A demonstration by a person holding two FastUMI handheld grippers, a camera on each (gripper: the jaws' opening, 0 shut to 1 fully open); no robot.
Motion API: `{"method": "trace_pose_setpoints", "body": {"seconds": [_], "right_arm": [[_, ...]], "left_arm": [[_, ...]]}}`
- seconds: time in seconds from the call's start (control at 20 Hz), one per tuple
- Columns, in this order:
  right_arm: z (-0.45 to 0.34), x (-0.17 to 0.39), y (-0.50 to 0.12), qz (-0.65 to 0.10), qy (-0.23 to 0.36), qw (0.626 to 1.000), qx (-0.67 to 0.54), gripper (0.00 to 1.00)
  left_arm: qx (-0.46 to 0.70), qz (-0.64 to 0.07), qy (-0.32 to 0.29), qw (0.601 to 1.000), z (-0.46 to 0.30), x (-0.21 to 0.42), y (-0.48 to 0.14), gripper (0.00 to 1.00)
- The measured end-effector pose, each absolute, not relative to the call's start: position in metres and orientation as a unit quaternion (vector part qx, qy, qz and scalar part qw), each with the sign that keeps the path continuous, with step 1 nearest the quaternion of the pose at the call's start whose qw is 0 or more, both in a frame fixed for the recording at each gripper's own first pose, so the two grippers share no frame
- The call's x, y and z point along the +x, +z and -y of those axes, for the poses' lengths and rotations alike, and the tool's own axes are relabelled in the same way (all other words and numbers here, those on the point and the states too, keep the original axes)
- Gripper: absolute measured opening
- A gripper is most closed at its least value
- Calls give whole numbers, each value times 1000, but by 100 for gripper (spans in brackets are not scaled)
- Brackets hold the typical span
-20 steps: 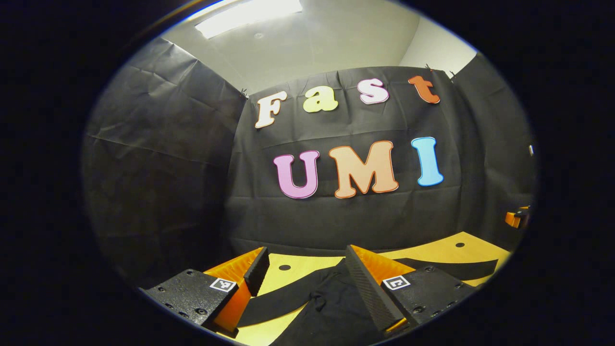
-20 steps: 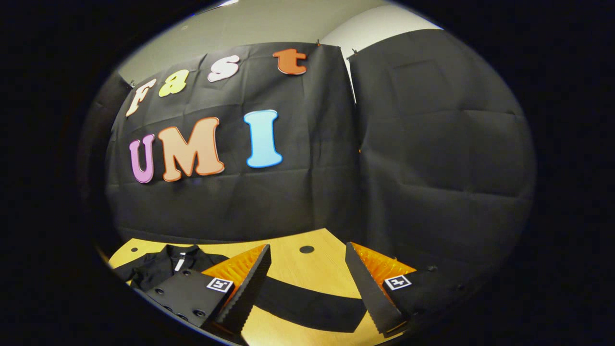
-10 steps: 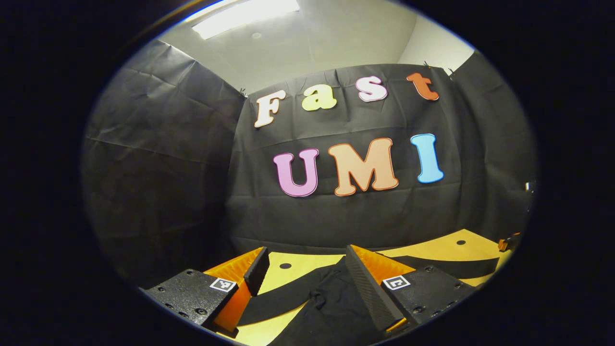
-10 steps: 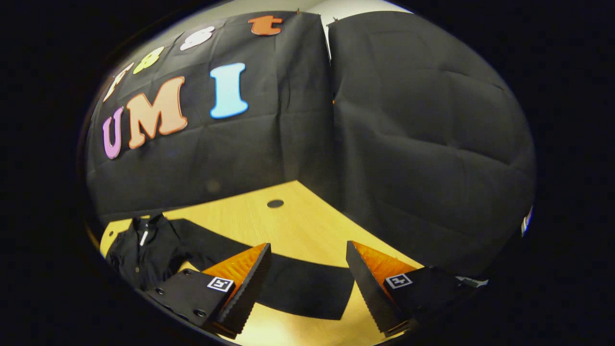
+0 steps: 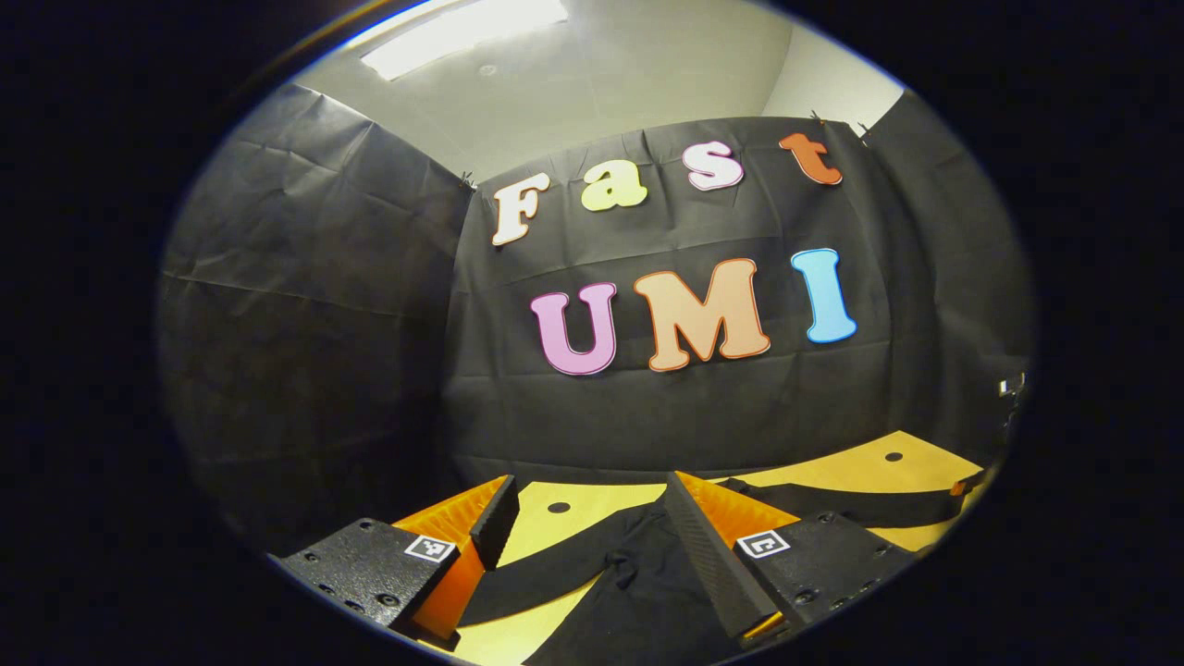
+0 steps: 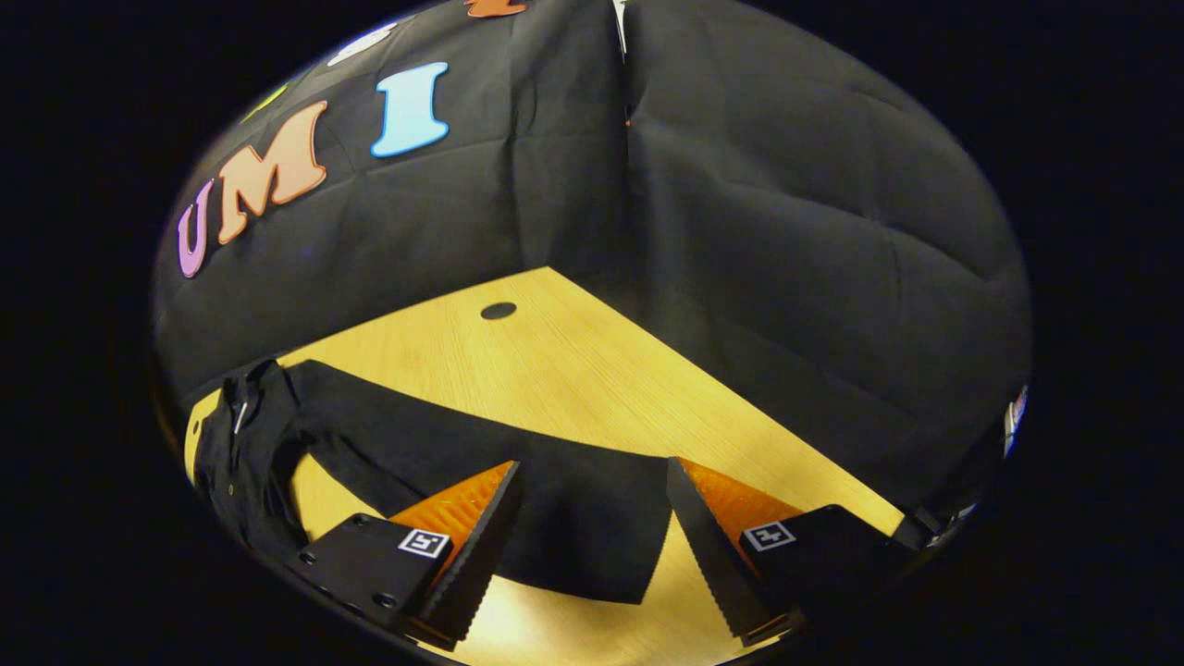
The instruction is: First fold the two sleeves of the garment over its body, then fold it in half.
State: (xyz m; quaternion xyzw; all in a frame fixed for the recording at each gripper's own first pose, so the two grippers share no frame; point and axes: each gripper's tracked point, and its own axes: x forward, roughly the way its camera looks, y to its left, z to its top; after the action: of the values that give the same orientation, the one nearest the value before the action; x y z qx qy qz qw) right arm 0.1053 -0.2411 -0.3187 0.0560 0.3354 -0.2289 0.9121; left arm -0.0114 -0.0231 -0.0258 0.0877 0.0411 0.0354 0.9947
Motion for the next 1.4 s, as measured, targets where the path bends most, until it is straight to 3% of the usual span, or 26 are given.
{"method": "trace_pose_setpoints", "body": {"seconds": [0.3, 0.4, 0.6, 0.75, 0.85, 0.9, 1.1, 1.2, 1.35, 1.4], "right_arm": [[243, 99, -346, -388, -224, 892, 61, 96], [242, 96, -353, -403, -218, 887, 53, 99], [243, 96, -351, -403, -220, 886, 63, 95], [242, 95, -353, -405, -213, 887, 60, 99], [238, 98, -351, -403, -207, 889, 60, 94], [233, 100, -353, -401, -203, 891, 60, 83], [220, 105, -356, -397, -185, 896, 71, 32], [217, 105, -357, -400, -185, 894, 84, 16], [213, 105, -354, -403, -180, 892, 97, 9], [213, 105, -354, -405, -177, 891, 98, 6]], "left_arm": [[91, -54, 52, 993, 12, -17, -35, 97], [86, -60, 57, 993, 10, -18, -38, 97], [83, -64, 66, 992, 5, -19, -41, 97], [83, -69, 72, 992, 1, -20, -45, 97], [78, -74, 73, 991, 1, -20, -48, 97], [76, -76, 73, 992, 1, -19, -49, 93], [72, -76, 71, 992, 4, -23, -50, 93], [72, -78, 67, 992, 8, -23, -50, 97], [72, -78, 63, 992, 13, -24, -49, 93], [73, -76, 62, 992, 15, -24, -47, 98]]}}
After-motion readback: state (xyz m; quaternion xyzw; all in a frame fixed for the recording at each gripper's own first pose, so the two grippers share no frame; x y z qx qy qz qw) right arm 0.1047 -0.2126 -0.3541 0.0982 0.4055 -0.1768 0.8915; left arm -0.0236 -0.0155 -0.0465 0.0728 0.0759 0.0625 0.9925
